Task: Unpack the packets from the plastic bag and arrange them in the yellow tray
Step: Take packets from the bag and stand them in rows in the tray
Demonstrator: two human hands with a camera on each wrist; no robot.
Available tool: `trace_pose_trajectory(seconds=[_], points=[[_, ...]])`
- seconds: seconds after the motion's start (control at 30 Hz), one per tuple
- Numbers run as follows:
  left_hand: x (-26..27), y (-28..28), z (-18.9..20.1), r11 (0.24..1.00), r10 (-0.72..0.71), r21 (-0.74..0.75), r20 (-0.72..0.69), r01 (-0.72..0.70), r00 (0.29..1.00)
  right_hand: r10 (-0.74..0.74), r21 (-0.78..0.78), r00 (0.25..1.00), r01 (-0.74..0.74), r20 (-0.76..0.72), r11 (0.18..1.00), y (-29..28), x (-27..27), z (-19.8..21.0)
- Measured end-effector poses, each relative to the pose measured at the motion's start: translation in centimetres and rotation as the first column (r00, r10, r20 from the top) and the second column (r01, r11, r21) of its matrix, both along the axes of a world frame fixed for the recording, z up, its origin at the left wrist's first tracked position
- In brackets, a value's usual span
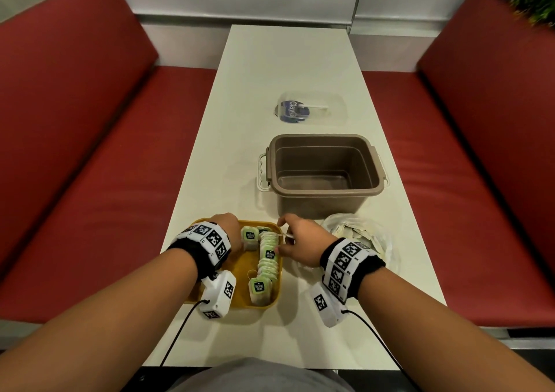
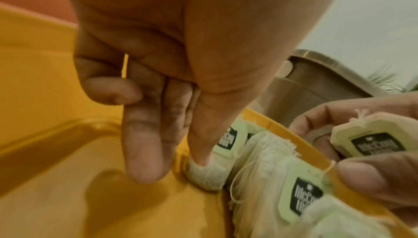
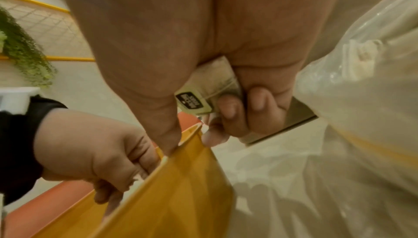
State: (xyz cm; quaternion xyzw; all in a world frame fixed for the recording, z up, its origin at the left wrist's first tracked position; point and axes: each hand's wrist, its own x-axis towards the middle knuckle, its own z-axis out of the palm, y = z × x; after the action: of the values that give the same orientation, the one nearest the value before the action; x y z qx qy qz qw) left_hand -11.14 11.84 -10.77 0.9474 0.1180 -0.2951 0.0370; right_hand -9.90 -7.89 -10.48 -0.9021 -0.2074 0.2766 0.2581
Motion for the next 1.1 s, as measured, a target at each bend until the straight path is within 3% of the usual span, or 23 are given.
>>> trace_pose_trajectory(seconds=[0.13, 0.23, 0.33, 0.47, 0.77, 0.93, 1.1], points=[[-0.1, 0.3, 3.1, 0.997, -0.076, 0.019, 0.066, 0.074, 0.995, -0.061, 0.081, 0.997, 0.056, 0.05, 0.995, 0.0, 0.5, 0.5], [-0.2, 0.2, 5.2, 0.967, -0.138, -0.179, 0.231, 0.182, 0.963, -0.043, 0.122, 0.996, 0.034, 0.074, 0.992, 0.1, 0.8, 1.0], [-0.8, -0.9, 7.4, 0.871, -0.176, -0.368, 0.385, 0.325, 0.906, -0.024, 0.236, 0.996, 0.003, 0.087, 0.972, 0.4, 0.8, 1.2], [-1.0, -1.5, 8.3, 0.876, -0.235, -0.274, 0.475, 0.396, 0.848, -0.009, 0.307, 0.992, -0.029, 0.124, 0.951, 0.8, 0.7, 1.2], [-1.4, -1.9, 8.9, 0.891, -0.215, -0.272, 0.452, 0.363, 0.866, -0.084, 0.327, 0.99, 0.044, 0.11, 0.944, 0.9, 0.7, 1.6], [-1.3, -2.1, 9.4, 0.909, -0.292, -0.165, 0.407, 0.384, 0.866, -0.093, 0.336, 0.992, 0.058, 0.087, 0.94, 1.0, 0.5, 1.5], [-0.9, -2.1, 10.3, 0.914, -0.345, -0.068, 0.383, 0.399, 0.857, -0.142, 0.414, 0.974, 0.058, 0.177, 0.908, 1.1, 0.1, 1.8]])
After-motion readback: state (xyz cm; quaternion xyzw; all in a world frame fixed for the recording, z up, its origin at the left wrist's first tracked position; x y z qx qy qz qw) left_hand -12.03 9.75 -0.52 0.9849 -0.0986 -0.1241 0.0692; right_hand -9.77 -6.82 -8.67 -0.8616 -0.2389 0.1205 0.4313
